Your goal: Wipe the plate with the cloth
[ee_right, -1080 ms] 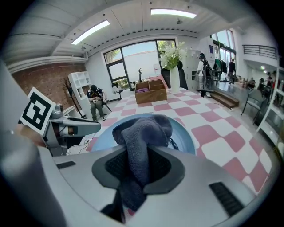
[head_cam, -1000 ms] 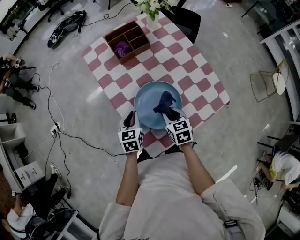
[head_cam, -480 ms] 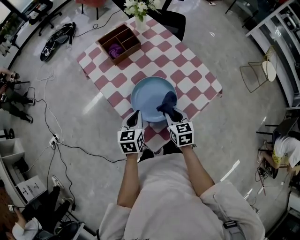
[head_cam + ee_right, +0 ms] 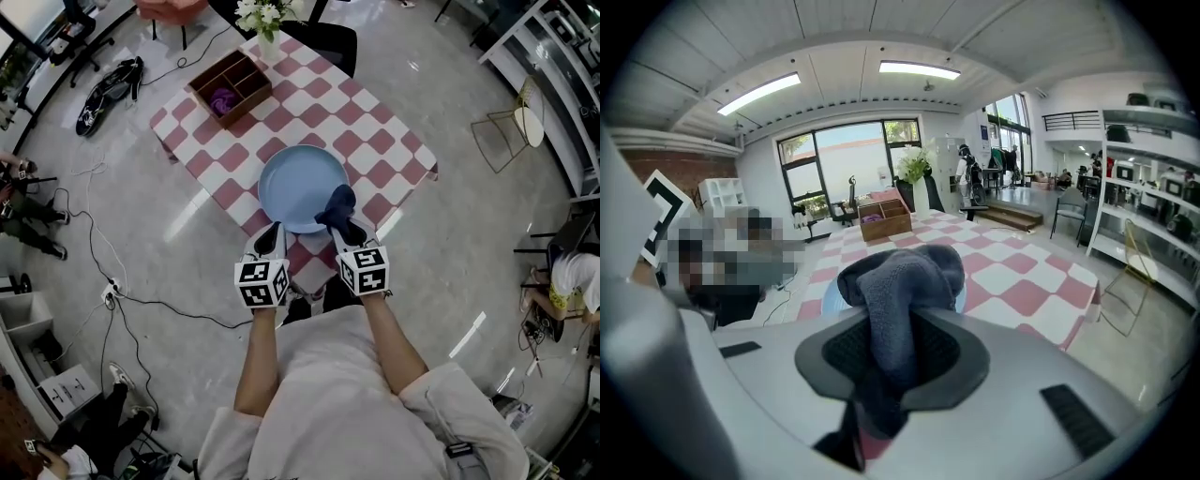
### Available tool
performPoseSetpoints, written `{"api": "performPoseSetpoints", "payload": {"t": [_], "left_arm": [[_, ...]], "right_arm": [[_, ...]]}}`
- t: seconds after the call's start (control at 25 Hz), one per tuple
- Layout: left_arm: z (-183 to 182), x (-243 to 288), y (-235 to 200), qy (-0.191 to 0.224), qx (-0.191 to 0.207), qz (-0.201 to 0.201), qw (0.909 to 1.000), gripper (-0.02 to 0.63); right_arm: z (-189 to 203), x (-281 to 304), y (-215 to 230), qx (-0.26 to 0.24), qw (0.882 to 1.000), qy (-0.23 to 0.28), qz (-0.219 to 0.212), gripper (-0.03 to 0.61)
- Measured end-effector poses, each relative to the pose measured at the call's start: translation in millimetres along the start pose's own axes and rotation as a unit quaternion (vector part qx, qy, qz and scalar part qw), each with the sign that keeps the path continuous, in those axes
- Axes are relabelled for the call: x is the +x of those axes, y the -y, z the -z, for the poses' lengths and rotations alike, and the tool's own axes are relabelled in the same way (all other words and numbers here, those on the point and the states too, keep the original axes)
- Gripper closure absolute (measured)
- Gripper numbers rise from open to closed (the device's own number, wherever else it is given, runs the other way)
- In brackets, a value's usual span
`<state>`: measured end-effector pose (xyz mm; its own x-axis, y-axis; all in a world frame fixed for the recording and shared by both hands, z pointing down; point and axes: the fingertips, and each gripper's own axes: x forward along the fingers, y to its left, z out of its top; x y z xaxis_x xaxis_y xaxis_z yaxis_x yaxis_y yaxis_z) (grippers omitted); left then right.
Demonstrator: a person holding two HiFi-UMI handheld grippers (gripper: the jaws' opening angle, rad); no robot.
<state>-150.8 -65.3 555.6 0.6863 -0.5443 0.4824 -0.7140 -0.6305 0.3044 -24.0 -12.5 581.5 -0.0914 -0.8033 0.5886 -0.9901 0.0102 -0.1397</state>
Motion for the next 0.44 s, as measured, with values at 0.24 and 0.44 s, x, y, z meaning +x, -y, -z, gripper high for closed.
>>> {"api": "performPoseSetpoints", "payload": {"t": [0.24,0.44], "left_arm": [[7.9,-4.6,1.5,-0.009,0.008,0.011,0.9999,0.603],[7.2,-9.8,-0.5,-0.008,0.01,0.013,0.9998,0.603]], "right_arm": [[6.5,-5.3,-6.8,0.002,1.0,0.001,0.008,0.489],[5.8,-8.7,-10.7,0.005,1.0,0.004,0.01,0.489]]}}
